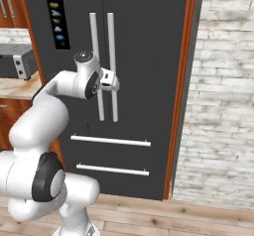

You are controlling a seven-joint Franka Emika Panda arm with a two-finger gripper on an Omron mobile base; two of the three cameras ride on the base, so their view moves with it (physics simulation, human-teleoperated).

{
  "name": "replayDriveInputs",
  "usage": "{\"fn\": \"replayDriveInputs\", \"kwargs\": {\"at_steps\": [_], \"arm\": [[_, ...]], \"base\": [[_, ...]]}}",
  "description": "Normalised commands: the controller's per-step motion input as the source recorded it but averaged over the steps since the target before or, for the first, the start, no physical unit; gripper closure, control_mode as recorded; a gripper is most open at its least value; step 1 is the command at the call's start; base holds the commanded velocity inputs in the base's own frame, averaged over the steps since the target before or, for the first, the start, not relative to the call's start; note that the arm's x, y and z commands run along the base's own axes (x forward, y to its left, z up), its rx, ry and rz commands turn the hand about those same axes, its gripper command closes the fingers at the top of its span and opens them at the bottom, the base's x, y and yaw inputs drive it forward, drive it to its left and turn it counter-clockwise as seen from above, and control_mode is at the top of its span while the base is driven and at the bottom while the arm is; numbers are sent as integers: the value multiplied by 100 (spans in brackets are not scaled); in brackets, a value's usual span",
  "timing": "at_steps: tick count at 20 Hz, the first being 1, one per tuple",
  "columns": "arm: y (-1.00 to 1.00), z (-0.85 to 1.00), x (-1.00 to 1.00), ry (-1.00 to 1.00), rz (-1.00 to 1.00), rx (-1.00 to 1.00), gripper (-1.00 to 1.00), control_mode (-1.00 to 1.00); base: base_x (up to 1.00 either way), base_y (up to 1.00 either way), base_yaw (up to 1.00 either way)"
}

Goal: Place one of the steaks on the plate and the other in the bowl. Then place the bowl in the fridge.

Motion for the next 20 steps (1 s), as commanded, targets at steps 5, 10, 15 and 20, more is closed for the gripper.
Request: {"fn": "replayDriveInputs", "kwargs": {"at_steps": [5,10,15,20], "arm": [[0,-10,88,-2,0,0,-100,-100],[0,-9,84,-6,0,0,-100,-100],[0,-3,65,-8,0,0,-100,-100],[0,0,47,-2,0,0,-100,-100]], "base": [[0,0,0],[0,0,0],[0,0,0],[0,0,0]]}}
